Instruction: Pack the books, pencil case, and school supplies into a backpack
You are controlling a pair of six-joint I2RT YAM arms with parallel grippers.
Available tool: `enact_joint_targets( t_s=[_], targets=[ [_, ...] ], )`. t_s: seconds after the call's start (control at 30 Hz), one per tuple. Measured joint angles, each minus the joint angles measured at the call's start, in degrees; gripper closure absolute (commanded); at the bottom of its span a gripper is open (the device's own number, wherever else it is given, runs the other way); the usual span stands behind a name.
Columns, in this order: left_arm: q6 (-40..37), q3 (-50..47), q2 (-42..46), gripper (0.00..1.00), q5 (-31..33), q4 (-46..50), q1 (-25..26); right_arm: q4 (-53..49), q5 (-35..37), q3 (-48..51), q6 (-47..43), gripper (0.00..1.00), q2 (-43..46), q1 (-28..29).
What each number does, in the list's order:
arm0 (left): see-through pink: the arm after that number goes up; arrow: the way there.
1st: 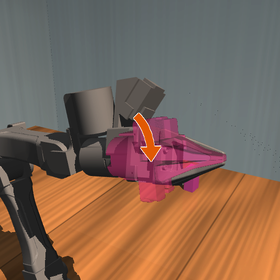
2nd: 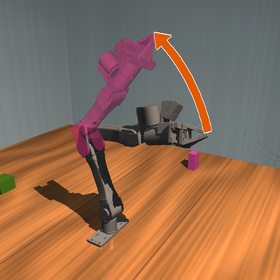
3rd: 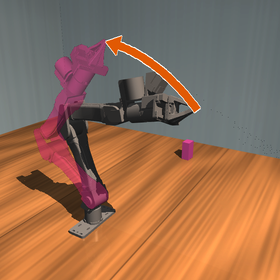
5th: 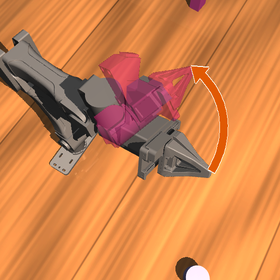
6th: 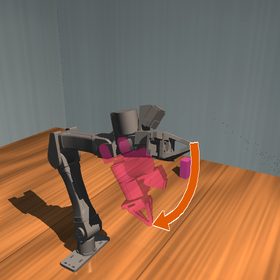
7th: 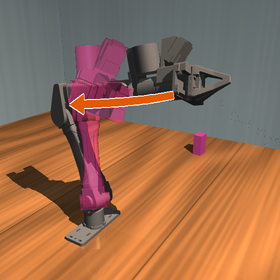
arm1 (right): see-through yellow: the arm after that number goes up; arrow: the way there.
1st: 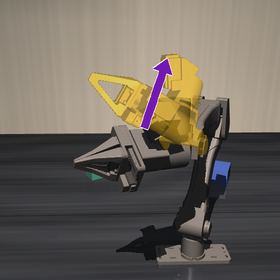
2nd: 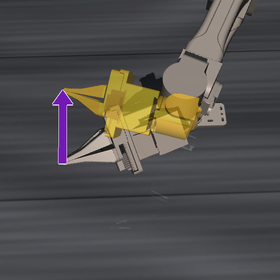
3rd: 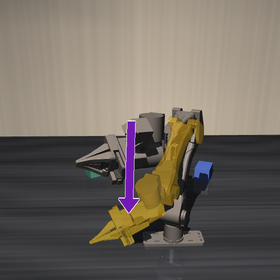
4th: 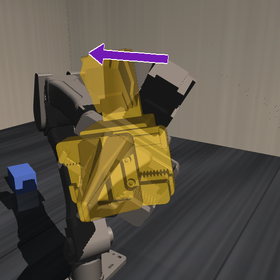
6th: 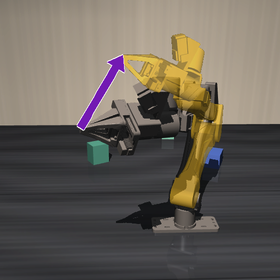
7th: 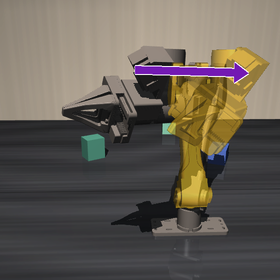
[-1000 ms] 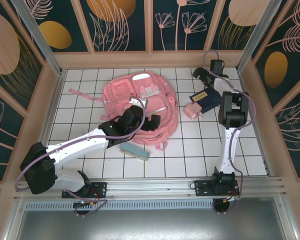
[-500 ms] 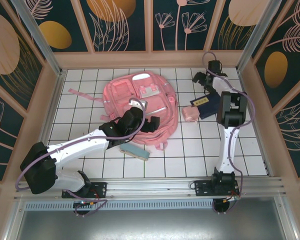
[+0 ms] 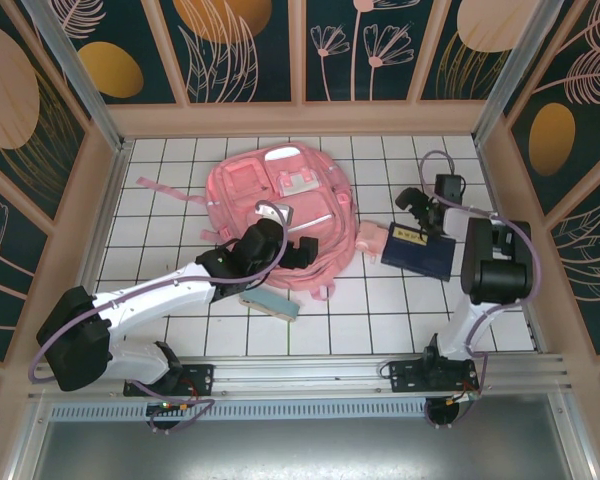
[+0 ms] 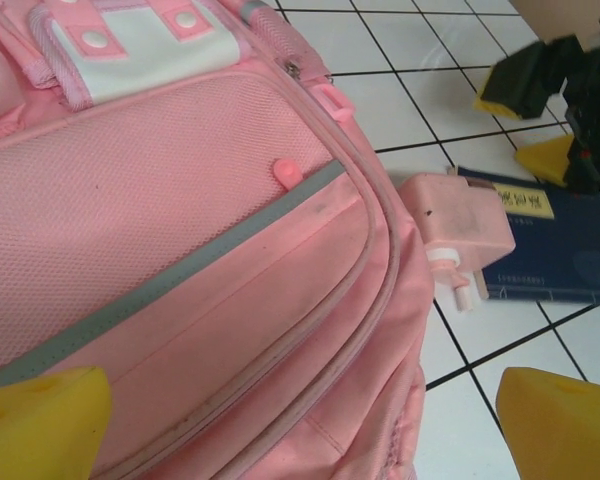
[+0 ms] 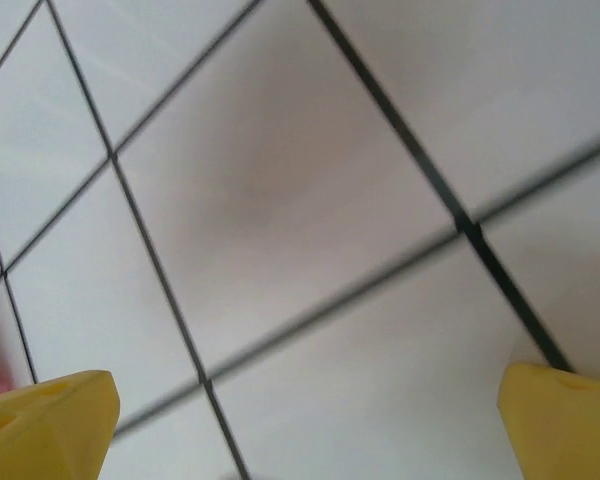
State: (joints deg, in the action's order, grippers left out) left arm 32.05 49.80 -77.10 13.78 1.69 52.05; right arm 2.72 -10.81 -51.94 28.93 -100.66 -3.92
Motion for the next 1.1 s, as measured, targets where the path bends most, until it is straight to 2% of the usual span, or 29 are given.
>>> enact_joint_targets(
  t_s=[0.2, 0.27, 0.3, 0.47, 0.5, 0.6, 0.83, 1.1],
  targets=[
    [1.5, -0.3, -0.1, 0.12, -2.9, -1.8, 0.0, -3.1, 0.2, 7.4, 1.4, 0.01, 9.1, -0.2],
    [2.3, -0.3, -0.9, 0.21, -4.3, -2.9, 0.2, -3.6, 0.5, 7.4, 1.4, 0.01, 10.6, -1.2],
    [2.9, -0.3, -1.6, 0.29, -4.9, -3.7, 0.5, -3.6, 0.7, 7.4, 1.4, 0.01, 11.0, -1.9],
    [5.8, 0.1, -9.8, 0.87, -10.1, -8.6, 3.3, -3.0, 1.8, 8.8, 1.7, 0.01, 11.3, -4.7],
    [6.3, 0.7, -12.1, 0.92, -10.8, -9.0, 4.0, -2.9, 1.9, 9.5, 1.7, 0.01, 11.3, -4.8],
    [7.2, 4.0, -20.2, 0.98, -13.4, -9.7, 6.6, -2.0, 1.9, 12.3, 1.7, 0.01, 12.2, -5.2],
    [7.5, 17.6, -34.8, 1.00, -16.2, -9.8, 11.3, -1.4, 1.9, 15.8, 2.1, 0.01, 15.6, -8.4],
    [8.3, 31.2, -46.9, 1.00, -16.1, -5.6, 12.2, 2.3, 1.2, 19.1, 3.0, 0.01, 17.7, -8.9]
  ],
)
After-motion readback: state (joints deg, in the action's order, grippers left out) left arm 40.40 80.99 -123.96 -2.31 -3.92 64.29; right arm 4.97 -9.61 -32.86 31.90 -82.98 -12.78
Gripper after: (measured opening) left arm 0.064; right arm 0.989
